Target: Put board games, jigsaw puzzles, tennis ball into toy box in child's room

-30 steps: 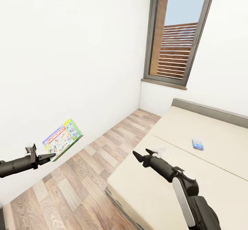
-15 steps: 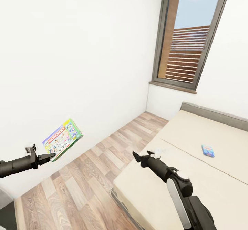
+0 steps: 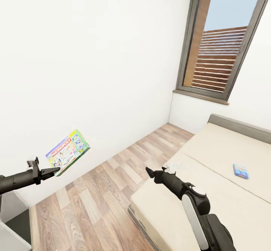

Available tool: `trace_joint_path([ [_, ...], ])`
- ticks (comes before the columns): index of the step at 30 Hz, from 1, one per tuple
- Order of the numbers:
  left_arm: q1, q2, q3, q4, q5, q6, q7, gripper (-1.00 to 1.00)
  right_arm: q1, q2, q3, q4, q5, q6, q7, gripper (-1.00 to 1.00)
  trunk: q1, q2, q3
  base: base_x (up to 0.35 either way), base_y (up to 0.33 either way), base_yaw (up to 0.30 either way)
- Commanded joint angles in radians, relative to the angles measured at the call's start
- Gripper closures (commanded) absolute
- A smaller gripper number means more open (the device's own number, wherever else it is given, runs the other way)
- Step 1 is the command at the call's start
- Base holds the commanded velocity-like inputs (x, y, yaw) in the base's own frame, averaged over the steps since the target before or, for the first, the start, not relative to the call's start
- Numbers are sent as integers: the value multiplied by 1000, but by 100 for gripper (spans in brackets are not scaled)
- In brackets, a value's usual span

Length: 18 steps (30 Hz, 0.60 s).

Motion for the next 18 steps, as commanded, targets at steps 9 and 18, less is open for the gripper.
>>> trace_joint_path([
  [9, -1, -1, 0, 0, 0, 9, -4, 100, 0, 80, 19, 3, 7, 13, -300, -100, 0, -2, -8, 0, 0, 265],
  [18, -1, 6, 0, 0, -1, 8, -4, 100, 1, 100, 132, 3, 3, 3, -665, -100, 0, -2, -19, 0, 0, 190],
])
